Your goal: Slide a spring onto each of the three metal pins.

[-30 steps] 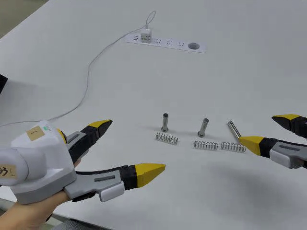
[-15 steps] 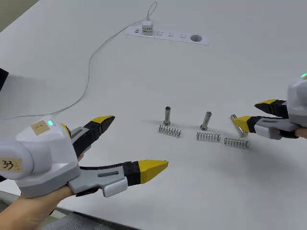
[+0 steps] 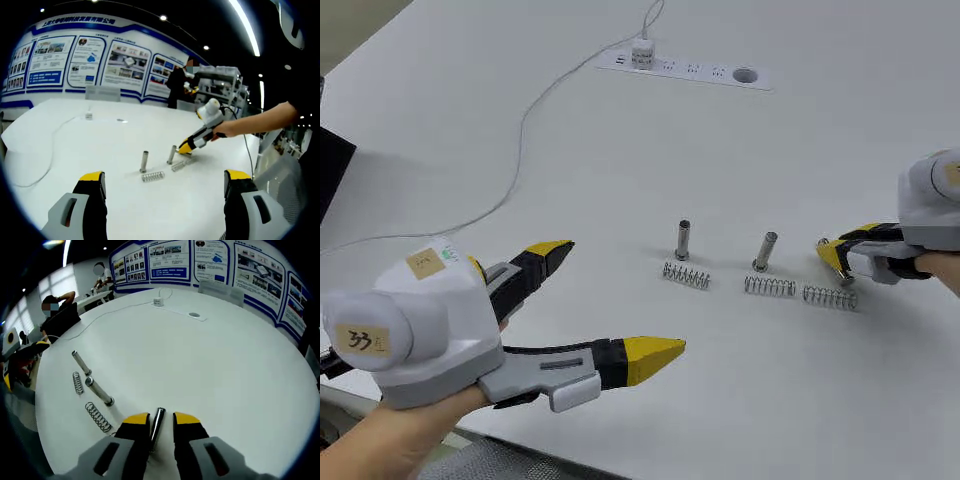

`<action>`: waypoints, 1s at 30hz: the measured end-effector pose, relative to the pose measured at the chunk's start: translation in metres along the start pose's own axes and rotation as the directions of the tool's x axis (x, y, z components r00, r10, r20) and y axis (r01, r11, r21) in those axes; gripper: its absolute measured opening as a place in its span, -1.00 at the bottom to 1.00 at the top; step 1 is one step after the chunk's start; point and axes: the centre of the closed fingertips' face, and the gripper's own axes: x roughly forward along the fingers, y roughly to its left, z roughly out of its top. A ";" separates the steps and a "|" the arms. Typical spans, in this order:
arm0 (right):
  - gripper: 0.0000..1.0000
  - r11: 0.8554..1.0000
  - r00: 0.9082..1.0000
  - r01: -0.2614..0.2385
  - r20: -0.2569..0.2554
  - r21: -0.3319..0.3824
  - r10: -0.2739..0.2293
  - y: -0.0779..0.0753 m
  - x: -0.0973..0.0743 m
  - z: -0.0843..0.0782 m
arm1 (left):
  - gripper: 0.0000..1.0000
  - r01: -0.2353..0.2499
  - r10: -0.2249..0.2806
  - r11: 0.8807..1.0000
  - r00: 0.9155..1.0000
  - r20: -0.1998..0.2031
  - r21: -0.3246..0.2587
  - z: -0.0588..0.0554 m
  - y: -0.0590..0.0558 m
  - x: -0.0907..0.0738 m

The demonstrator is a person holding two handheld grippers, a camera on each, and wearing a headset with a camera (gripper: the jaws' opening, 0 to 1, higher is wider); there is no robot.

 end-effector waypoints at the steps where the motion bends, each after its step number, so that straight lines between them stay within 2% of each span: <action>1: -0.62 1.000 1.000 0.003 -0.002 -0.005 -0.003 0.000 0.001 0.000 | 1.00 -0.004 0.004 1.000 1.000 0.001 0.003 0.000 0.001 0.000; 10: -0.79 1.000 1.000 0.014 -0.027 0.005 -0.014 0.004 0.006 0.001 | 1.00 -0.018 0.018 1.000 1.000 0.002 -0.007 0.001 0.005 -0.001; 12: -0.81 0.999 0.999 0.022 -0.032 0.041 -0.021 0.004 0.007 0.001 | 1.00 -0.019 0.019 1.000 1.000 0.002 -0.005 0.001 0.005 -0.001; 19: -0.84 0.997 0.999 0.022 -0.049 0.076 -0.018 0.003 0.008 0.002 | 1.00 -0.023 0.023 1.000 1.000 -0.004 -0.003 0.000 0.006 -0.001; 21: -0.85 0.999 0.999 0.032 -0.037 0.041 -0.031 0.002 0.008 0.004 | 1.00 -0.023 0.023 1.000 1.000 -0.009 -0.002 -0.002 0.006 -0.001; 24: -0.85 0.998 0.999 0.033 -0.004 0.045 -0.032 0.005 0.004 0.012 | 1.00 -0.023 0.023 1.000 0.999 -0.042 0.014 -0.009 0.007 0.000; 30: -0.85 0.999 0.999 0.032 0.022 0.034 -0.033 0.006 -0.001 0.020 | 1.00 -0.015 0.016 1.000 0.999 -0.039 0.016 -0.007 0.004 0.000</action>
